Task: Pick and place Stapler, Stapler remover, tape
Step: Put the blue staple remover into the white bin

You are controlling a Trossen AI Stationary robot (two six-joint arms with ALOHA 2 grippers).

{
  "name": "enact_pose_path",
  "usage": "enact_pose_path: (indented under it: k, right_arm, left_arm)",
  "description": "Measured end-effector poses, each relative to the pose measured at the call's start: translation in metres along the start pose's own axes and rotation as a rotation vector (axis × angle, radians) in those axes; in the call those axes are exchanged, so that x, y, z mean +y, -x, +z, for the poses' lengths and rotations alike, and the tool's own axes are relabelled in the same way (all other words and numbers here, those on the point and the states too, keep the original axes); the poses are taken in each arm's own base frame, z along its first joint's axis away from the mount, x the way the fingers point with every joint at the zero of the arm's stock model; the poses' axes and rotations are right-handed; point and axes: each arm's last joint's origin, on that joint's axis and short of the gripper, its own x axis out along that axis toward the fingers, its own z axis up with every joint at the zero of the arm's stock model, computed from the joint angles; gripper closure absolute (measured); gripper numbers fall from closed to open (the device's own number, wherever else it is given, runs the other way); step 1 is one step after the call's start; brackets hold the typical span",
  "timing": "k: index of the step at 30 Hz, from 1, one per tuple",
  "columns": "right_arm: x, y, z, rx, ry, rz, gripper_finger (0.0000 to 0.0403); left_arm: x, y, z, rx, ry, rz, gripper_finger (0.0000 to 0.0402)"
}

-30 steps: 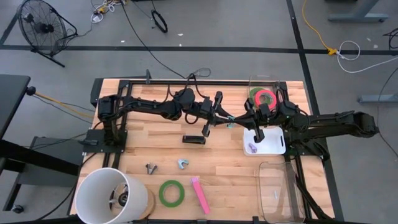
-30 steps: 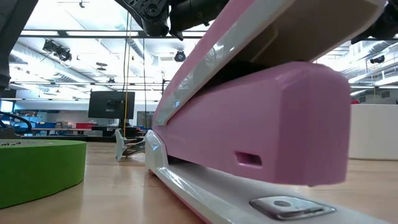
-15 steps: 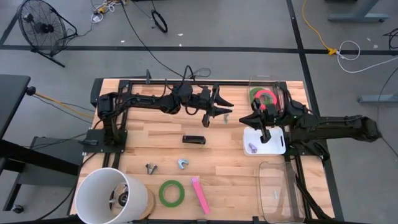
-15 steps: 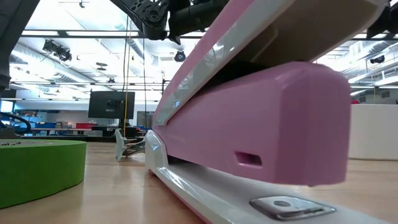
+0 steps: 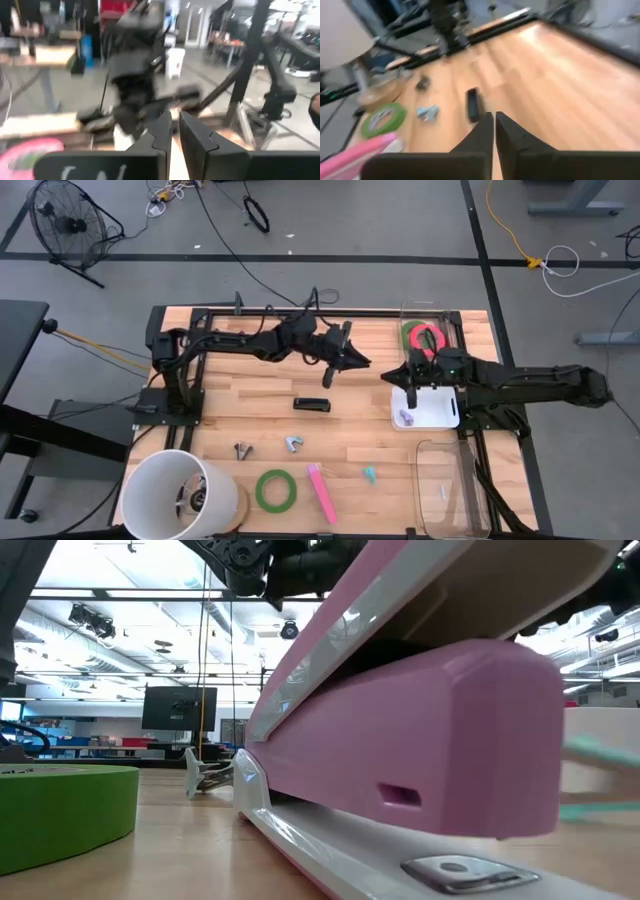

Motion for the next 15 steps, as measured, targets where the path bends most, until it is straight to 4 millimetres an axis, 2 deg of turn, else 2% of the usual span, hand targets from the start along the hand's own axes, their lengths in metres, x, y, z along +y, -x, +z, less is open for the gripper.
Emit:
enact_pose_path:
  k: [3, 6, 10, 15]
  right_arm:
    - [0.001, -0.004, -0.004, 0.049, -0.007, 0.052, 0.0356]
    - [0.0, -0.005, -0.003, 0.046, 0.023, 0.041, 0.0331]
    - [0.0, -0.005, 0.001, -0.007, 0.071, 0.006, 0.0301]
    - [0.001, -0.005, 0.004, -0.039, 0.075, 0.01, 0.0272]
  left_arm:
    - [-0.001, 0.002, -0.008, 0.091, 0.091, -0.081, 0.0368]
    - [-0.02, -0.004, -0.02, 0.206, 0.122, -0.192, 0.0364]
    - [-0.061, -0.017, -0.039, 0.353, 0.086, -0.276, 0.0348]
    - [-0.123, -0.036, -0.053, 0.442, -0.049, -0.255, 0.032]
